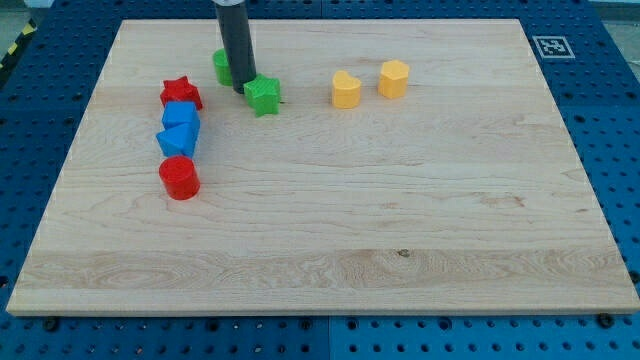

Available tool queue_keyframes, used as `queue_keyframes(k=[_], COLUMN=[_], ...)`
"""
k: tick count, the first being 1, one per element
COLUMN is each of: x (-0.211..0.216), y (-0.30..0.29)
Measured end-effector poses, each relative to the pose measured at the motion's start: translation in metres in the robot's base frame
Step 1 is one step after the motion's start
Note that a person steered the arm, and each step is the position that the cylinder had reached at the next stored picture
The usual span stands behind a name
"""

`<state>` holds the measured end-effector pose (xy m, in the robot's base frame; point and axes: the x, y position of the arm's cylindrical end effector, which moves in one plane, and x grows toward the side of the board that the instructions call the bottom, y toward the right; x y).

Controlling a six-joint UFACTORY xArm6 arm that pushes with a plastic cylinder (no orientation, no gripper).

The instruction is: Move green star towards center

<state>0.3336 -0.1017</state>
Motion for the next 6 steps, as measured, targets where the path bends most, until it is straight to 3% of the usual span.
queue_keyframes(k=[2, 4, 6], x=[0.0, 0.006, 0.052], y=[-0.016, 0.025, 0.053])
